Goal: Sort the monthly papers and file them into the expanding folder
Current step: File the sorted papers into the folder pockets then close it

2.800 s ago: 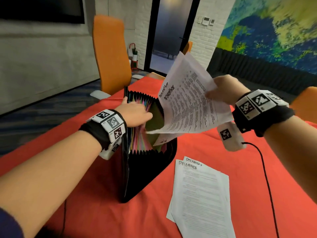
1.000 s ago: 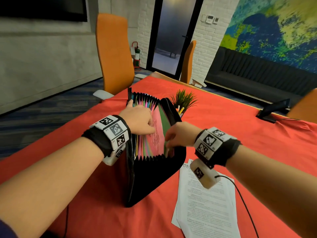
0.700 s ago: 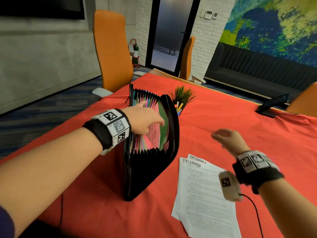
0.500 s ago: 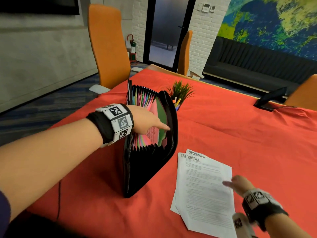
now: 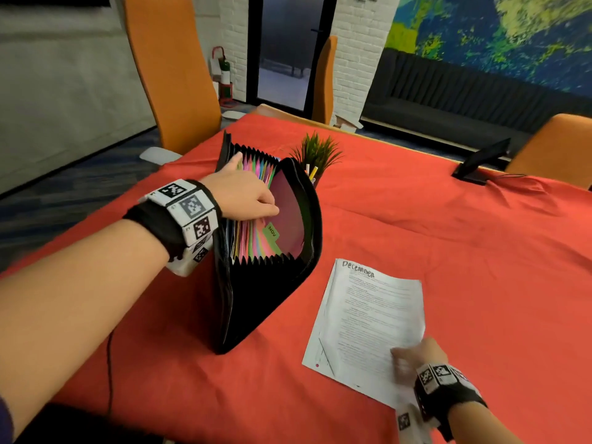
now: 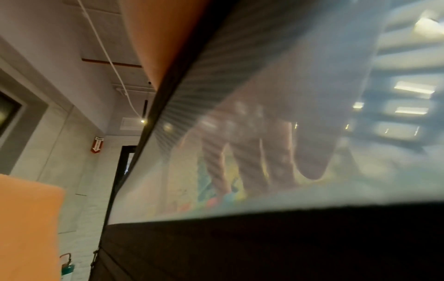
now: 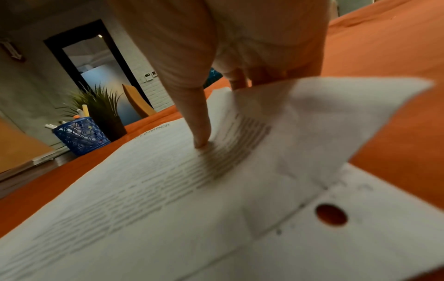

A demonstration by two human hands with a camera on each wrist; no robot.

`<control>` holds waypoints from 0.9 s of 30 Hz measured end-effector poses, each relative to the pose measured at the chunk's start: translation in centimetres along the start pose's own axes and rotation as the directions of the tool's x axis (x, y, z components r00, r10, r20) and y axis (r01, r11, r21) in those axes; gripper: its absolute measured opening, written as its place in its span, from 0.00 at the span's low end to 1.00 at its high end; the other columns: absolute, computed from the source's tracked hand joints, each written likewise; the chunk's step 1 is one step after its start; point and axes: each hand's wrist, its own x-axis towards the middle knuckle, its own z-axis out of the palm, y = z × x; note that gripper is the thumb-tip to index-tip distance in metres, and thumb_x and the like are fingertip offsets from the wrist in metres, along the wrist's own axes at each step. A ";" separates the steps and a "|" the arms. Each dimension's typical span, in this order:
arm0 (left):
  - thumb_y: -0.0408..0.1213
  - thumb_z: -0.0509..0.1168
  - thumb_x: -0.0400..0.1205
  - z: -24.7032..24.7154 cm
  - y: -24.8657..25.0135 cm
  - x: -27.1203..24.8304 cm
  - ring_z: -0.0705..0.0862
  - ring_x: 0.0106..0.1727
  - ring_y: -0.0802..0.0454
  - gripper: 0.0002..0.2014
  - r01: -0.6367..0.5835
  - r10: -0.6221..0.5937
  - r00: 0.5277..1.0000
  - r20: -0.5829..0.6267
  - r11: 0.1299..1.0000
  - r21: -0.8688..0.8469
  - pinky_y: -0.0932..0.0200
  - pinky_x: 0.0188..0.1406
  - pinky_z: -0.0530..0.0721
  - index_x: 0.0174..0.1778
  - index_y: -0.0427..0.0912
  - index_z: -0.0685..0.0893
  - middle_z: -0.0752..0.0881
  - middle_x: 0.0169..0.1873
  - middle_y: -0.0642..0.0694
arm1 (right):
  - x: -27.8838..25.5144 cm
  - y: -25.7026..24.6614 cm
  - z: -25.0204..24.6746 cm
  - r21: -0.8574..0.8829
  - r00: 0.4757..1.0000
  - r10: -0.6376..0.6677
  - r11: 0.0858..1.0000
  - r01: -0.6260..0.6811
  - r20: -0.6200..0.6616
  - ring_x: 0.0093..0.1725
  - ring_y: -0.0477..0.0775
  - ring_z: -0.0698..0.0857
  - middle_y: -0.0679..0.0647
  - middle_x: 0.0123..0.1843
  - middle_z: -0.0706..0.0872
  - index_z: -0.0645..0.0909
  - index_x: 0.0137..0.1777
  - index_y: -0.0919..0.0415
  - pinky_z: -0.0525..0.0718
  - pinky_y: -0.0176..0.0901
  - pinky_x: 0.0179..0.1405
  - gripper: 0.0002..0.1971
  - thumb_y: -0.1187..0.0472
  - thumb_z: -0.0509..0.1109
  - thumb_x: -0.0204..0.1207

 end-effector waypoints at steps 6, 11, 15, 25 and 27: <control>0.57 0.58 0.81 0.5 -0.5 -0.1 0.64 0.76 0.52 0.19 0.163 -0.161 0.986 -0.033 0.985 0.049 0.28 0.72 0.27 0.25 0.58 0.81 0.83 0.55 0.62 | 0.1 -0.9 0.7 0.064 0.999 0.027 0.998 -0.028 0.016 0.51 0.65 0.84 0.66 0.53 0.83 0.73 0.58 0.72 0.82 0.47 0.39 0.31 0.61 0.82 0.57; 0.59 0.60 0.79 0.5 -0.4 -0.4 0.54 0.82 0.45 0.16 0.286 -0.284 0.958 -0.036 0.955 0.075 0.23 0.68 0.27 0.31 0.59 0.86 0.75 0.68 0.57 | 0.4 -0.9 -0.2 0.136 0.992 -0.105 0.986 0.095 0.066 0.44 0.65 0.86 0.65 0.43 0.88 0.82 0.48 0.74 0.85 0.47 0.42 0.14 0.70 0.74 0.62; 0.58 0.61 0.79 0.4 -0.8 -0.6 0.57 0.79 0.46 0.14 0.335 -0.335 0.942 0.022 0.942 -0.005 0.17 0.68 0.38 0.36 0.57 0.88 0.72 0.69 0.55 | -0.6 -3.5 -4.8 0.143 0.921 -0.387 0.915 0.378 0.047 0.37 0.57 0.83 0.64 0.40 0.86 0.82 0.46 0.74 0.81 0.48 0.38 0.11 0.69 0.69 0.64; 0.44 0.64 0.76 -0.4 -1.9 -0.9 0.74 0.65 0.45 0.11 0.256 -0.258 0.966 -0.013 0.960 -0.110 0.35 0.68 0.67 0.31 0.47 0.89 0.83 0.59 0.49 | -10.5 -15.8 -23.0 0.270 0.516 -0.703 0.440 0.856 -0.490 0.21 0.36 0.79 0.46 0.28 0.86 0.81 0.37 0.58 0.79 0.32 0.20 0.10 0.74 0.72 0.64; 0.43 0.66 0.75 -0.4 -2.0 -0.7 0.77 0.63 0.46 0.14 0.226 -0.233 0.972 -0.028 0.962 -0.154 0.40 0.64 0.71 0.21 0.51 0.83 0.85 0.57 0.49 | -12.3 -18.4 -24.1 0.295 0.491 -0.701 0.393 0.871 -0.518 0.25 0.39 0.79 0.48 0.31 0.86 0.83 0.45 0.62 0.80 0.36 0.25 0.12 0.69 0.73 0.61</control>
